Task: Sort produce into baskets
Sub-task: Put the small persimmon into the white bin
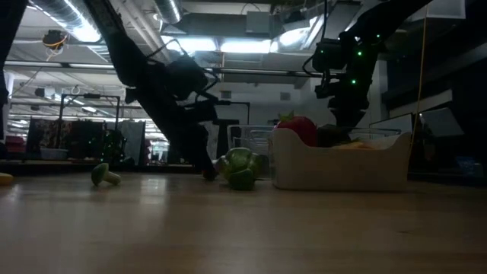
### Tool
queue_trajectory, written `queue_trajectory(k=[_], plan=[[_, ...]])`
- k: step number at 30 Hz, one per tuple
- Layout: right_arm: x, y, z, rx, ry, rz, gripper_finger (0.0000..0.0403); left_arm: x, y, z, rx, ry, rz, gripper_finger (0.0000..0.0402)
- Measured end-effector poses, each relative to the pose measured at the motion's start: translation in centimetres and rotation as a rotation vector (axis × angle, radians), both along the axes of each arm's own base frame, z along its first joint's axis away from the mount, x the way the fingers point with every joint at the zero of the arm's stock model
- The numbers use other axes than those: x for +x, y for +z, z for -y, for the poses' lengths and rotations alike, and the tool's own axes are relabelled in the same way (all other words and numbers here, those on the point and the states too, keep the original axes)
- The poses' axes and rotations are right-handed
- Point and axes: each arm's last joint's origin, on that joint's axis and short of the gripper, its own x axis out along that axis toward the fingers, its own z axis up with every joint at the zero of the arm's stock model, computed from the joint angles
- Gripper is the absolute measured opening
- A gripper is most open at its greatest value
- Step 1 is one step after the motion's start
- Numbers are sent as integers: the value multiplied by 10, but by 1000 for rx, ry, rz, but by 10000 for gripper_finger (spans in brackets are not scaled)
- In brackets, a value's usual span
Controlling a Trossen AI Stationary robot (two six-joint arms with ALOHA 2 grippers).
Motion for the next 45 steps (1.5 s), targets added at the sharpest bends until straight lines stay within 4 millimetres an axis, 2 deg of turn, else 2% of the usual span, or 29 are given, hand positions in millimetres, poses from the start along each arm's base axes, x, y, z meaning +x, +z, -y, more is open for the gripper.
queue_trajectory(k=[5,26,36,45], plan=[[0,0,0,1,0,1,223,-1,-4,-3,-12,17,-10,291],[0,0,0,1,0,1,223,0,-3,-3,-10,23,6,128],[0,0,0,1,0,1,223,-1,0,-3,-63,78,37,122],[0,0,0,1,0,1,223,-5,27,14,-225,47,95,122]])
